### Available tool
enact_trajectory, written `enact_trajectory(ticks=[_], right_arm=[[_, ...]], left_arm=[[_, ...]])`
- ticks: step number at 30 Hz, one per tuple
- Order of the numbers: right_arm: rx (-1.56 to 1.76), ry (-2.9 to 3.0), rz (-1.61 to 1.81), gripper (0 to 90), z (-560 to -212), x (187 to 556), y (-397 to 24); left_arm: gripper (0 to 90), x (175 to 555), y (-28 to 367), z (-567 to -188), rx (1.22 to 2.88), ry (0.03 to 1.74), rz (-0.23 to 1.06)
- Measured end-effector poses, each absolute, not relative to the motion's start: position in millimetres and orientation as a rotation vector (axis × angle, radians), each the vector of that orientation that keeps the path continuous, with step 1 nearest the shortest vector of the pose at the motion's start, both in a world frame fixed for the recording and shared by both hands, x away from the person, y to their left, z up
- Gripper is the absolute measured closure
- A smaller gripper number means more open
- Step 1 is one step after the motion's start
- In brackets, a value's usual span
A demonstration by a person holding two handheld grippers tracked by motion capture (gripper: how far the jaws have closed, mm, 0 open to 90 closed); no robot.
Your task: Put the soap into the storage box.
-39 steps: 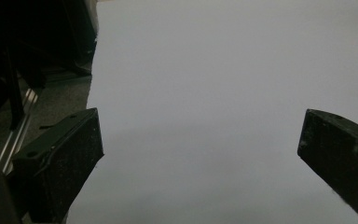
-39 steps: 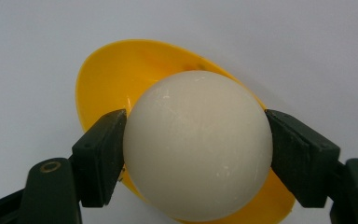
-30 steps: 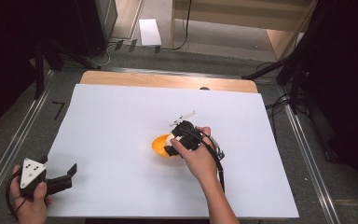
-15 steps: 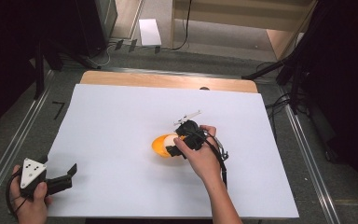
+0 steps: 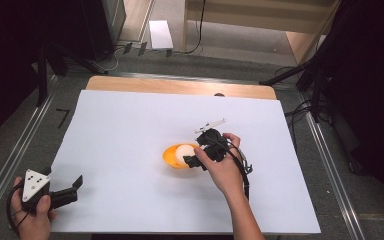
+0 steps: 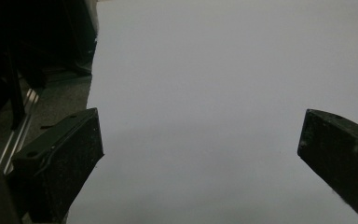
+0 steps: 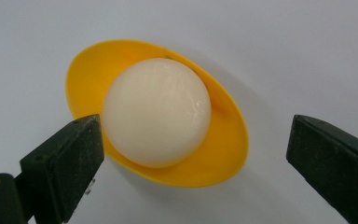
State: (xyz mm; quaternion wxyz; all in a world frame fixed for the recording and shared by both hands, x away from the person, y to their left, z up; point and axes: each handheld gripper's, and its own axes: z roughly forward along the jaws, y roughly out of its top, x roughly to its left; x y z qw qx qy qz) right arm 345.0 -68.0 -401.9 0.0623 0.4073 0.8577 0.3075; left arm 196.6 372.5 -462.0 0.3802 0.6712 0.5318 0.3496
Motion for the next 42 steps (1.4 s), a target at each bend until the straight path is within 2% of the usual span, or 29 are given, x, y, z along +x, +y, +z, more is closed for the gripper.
enact_trajectory(ticks=[42], right_arm=[[1.354, 2.509, 0.905, 4.4, -414.4, 333.7, -136.6]], left_arm=[[0.0, 196.7, 371.9, -462.0, 1.721, 1.360, 0.897]])
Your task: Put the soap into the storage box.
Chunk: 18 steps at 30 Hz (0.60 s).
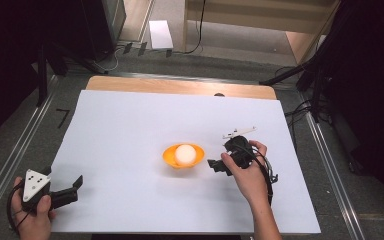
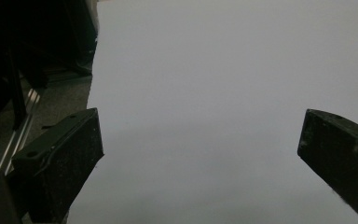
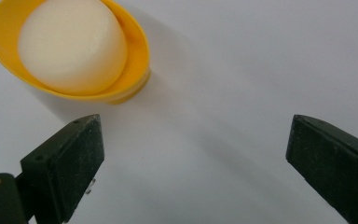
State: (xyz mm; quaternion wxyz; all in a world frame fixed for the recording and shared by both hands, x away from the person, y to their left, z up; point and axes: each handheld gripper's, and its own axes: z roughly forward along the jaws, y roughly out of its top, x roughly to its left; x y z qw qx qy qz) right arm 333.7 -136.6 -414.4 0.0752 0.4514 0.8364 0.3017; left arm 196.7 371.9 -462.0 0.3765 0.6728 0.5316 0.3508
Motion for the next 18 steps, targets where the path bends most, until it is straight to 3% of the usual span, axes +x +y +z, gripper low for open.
enact_trajectory(ticks=[18], right_arm=[[1.428, 2.458, 0.911, 6.5, -426.9, 326.1, -174.6]], left_arm=[[0.0, 196.5, 372.0, -462.0, 1.715, 1.361, 0.899]])
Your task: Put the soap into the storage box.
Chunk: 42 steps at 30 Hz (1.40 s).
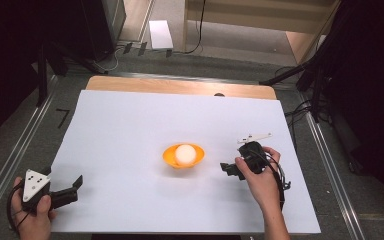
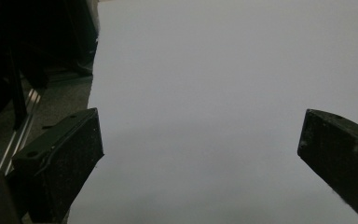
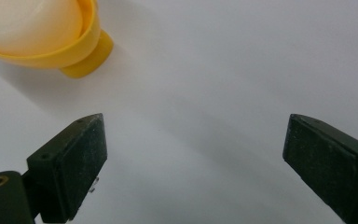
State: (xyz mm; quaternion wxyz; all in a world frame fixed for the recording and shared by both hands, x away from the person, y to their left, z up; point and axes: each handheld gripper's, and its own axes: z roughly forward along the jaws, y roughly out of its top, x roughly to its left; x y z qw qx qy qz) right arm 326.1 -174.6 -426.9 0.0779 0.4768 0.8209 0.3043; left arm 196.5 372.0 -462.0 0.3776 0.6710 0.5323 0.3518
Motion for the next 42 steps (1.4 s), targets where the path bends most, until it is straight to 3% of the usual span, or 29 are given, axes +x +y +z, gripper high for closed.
enact_trajectory(ticks=[42], right_arm=[[1.541, 2.355, 0.913, 6.6, -446.4, 302.6, -240.4]], left_arm=[[0.0, 196.6, 371.3, -462.1, 1.720, 1.363, 0.904]])
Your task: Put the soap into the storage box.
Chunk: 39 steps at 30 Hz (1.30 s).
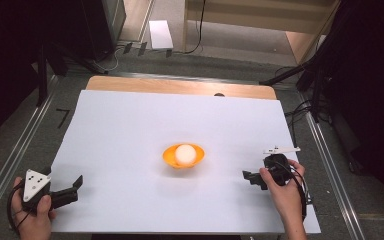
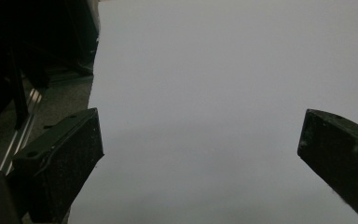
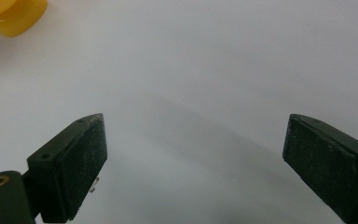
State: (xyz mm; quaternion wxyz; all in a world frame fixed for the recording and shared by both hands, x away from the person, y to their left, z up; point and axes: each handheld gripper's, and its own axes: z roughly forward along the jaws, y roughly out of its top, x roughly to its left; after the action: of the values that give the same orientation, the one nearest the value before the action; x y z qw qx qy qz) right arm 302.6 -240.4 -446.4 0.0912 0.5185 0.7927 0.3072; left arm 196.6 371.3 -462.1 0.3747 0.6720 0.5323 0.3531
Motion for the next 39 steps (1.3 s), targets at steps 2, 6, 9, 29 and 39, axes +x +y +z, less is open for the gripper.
enact_trajectory(ticks=[2, 6, 9, 29, 39], right_arm=[[1.548, 2.347, 0.910, 6.6, -447.6, 301.0, -243.3], [1.562, 2.342, 0.923, 6.4, -449.6, 297.8, -249.2], [1.568, 2.330, 0.922, 6.2, -451.0, 295.6, -253.8], [1.628, 2.237, 0.972, 4.5, -465.8, 269.3, -296.2], [1.648, 2.158, 1.025, 4.5, -469.7, 253.7, -323.0]], left_arm=[[0.0, 196.6, 371.4, -462.2, 1.719, 1.361, 0.905], [0.0, 196.6, 371.3, -462.1, 1.720, 1.363, 0.905], [0.0, 196.5, 371.3, -462.1, 1.720, 1.363, 0.905], [0.0, 196.6, 371.1, -462.0, 1.726, 1.363, 0.905], [0.0, 196.4, 371.1, -462.1, 1.722, 1.363, 0.904]])
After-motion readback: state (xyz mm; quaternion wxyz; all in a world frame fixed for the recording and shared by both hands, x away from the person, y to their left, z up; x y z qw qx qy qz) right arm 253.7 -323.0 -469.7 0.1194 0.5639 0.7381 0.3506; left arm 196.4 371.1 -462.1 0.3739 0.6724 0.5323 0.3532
